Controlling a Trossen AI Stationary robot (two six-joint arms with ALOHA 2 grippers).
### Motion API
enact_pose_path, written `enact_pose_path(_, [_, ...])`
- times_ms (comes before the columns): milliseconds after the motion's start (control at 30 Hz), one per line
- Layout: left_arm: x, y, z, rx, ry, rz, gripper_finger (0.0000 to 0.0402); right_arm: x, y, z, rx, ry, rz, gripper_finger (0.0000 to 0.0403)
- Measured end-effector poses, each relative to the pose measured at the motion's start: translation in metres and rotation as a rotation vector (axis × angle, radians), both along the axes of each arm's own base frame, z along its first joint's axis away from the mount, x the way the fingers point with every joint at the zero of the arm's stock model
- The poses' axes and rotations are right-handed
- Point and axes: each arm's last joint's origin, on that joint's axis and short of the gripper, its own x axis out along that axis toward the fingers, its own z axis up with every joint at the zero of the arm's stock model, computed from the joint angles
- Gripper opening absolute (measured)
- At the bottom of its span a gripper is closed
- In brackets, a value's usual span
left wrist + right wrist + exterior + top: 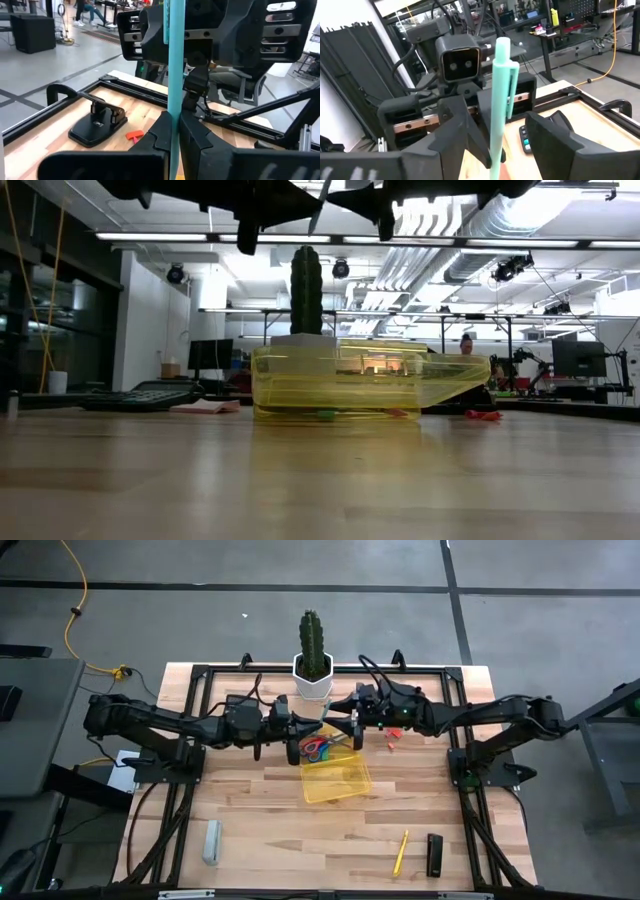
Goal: Pack school essentials
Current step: Put the blue pen into the yellow supply box
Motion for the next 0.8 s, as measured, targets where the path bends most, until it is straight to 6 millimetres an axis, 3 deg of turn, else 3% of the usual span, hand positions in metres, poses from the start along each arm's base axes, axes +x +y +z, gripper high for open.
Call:
enact_pose_path(133, [0.000,0.003,0.000,-0.003,-0.001,0.011,0.0000,0.000,0.000,0.003,0.022,-0.014,-0.006,0.0151])
enact_pose_path(367, [0.000,0.003,0.000,0.000,0.000,0.012,0.0000,0.001,-0.001,0.003,0.044,-0.013,-0.026,0.0020])
enact_pose_path(600, [0.000,0.003,0.000,0.000,0.000,0.012,0.0014,0.001,-0.001,0.003,0.046,-0.013,-0.024,0.0032])
enact_pose_path(800, [-0.016,0.007,0.008,-0.032,0.048,0.025,0.0071,-0.008,-0.008,0.007,0.029,0.007,-0.015,0.0006])
